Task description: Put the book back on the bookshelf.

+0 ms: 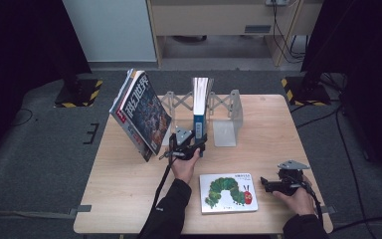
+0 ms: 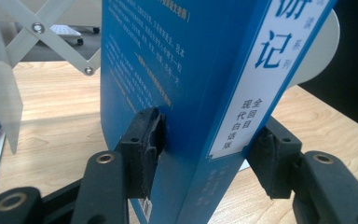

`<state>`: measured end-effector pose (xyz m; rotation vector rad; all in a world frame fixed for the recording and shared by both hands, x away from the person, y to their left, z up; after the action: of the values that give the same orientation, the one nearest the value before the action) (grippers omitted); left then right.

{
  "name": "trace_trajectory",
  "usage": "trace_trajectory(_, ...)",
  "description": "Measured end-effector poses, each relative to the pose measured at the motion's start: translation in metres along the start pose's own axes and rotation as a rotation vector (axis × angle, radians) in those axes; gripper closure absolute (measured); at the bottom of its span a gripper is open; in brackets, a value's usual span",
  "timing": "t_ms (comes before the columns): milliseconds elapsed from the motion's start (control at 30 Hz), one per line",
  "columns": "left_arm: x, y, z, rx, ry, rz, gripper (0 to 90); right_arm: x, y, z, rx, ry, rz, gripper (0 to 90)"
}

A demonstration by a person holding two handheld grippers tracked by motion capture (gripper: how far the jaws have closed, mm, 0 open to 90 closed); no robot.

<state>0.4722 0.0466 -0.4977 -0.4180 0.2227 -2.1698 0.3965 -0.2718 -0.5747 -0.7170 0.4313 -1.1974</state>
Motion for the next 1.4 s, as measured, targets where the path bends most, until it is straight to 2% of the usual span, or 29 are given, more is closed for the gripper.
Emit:
trace_trajectory(100,0.000,-0.004,-0.002,-0.003,0.013,-0.010,47.9,0.000,0.000,0.000,0.000,0.000,0.000,2.3)
trace_trajectory(367,0.001,-0.010,-0.010,-0.018,0.005,-0.025,52.8,0.000,0.000,0.000,0.000,0.000,0.000,2.2)
trace_trajectory(500,0.003,-0.005,-0.007,-0.023,-0.010,-0.032,51.6,0.000,0.000,0.000,0.000,0.000,0.000,2.2)
trace_trajectory(667,0.005,0.001,-0.006,-0.025,-0.007,-0.038,50.8,0.000,0.000,0.000,0.000,0.000,0.001,2.2)
trace_trajectory(967,0.004,0.007,-0.005,-0.021,-0.026,-0.043,48.9,0.000,0.000,0.000,0.000,0.000,0.000,2.2)
trace_trajectory(1200,0.002,0.004,-0.004,-0.037,-0.023,-0.040,48.9,0.000,0.000,0.000,0.000,0.000,0.001,2.2)
trace_trajectory(1267,0.003,0.002,-0.003,-0.042,-0.029,-0.048,48.9,0.000,0.000,0.000,0.000,0.001,0.001,2.2)
trace_trajectory(1400,0.003,-0.004,0.000,-0.039,-0.015,-0.059,46.8,0.000,0.000,0.000,0.000,0.000,0.000,2.2)
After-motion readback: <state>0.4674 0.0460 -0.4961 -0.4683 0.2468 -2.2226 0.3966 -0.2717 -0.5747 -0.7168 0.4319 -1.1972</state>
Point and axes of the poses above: each handheld gripper's, and its own axes: y roughly forward along the jaws, z roughly out of its top, x roughly to its right, the point moved 5 cm from there along y, roughly forward along the jaws, and after that the axes turned 6 degrees about -z, right-handed, at the moved point
